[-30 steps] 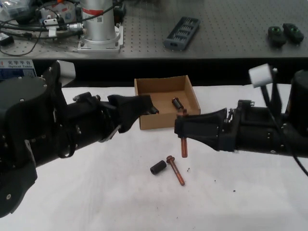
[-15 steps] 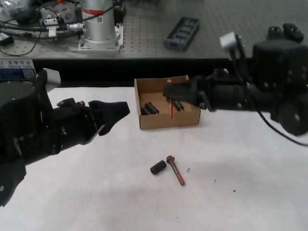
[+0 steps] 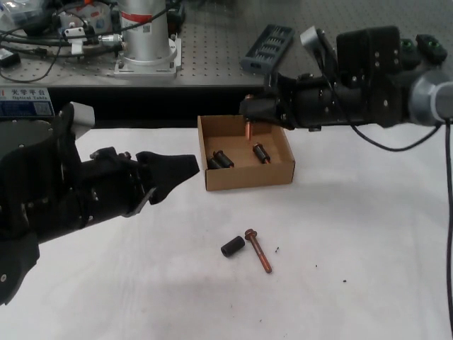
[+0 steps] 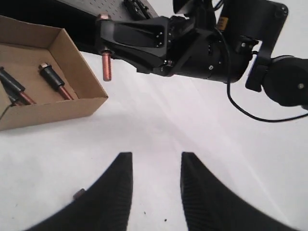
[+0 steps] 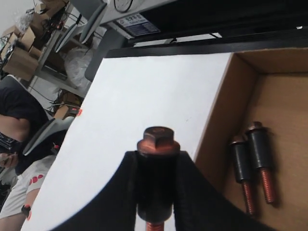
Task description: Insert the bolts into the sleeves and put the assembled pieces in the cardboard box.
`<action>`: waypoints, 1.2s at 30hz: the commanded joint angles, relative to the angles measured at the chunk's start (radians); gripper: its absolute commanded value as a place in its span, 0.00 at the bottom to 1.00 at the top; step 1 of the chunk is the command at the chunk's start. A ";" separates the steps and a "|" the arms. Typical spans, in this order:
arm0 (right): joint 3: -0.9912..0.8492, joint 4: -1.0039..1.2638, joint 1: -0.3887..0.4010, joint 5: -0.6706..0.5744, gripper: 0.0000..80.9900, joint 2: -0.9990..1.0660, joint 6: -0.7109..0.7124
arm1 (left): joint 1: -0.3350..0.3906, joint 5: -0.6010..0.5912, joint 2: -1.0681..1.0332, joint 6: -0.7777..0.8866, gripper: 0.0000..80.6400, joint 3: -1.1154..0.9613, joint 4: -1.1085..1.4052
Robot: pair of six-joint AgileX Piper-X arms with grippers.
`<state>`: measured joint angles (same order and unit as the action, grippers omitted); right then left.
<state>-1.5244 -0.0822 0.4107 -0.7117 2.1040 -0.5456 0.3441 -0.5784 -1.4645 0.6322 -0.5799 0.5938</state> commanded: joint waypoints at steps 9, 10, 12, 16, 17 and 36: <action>-0.088 -0.154 -0.012 0.023 0.05 0.060 0.001 | -0.003 -0.102 0.003 0.051 0.31 -0.005 0.012; -0.088 -0.165 -0.012 0.042 0.05 0.060 0.001 | -0.003 -0.102 0.003 0.051 0.31 -0.005 0.012; -0.088 -0.191 -0.012 0.064 0.05 0.060 -0.007 | -0.003 -0.101 0.003 0.055 0.31 -0.005 0.012; -0.088 -0.242 -0.012 0.074 0.05 0.060 -0.013 | -0.003 -0.109 0.003 0.072 0.31 -0.005 0.013; -0.088 -0.242 -0.012 0.074 0.05 0.060 -0.009 | -0.003 -0.114 0.003 0.072 0.31 -0.005 0.013; -0.220 -0.265 -0.012 0.097 0.05 0.137 -0.021 | -0.003 -0.146 0.073 0.092 0.31 -0.005 0.014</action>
<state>-1.7346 -0.3454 0.4058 -0.6026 2.2573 -0.5676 0.3441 -0.7048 -1.4061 0.7136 -0.5799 0.5938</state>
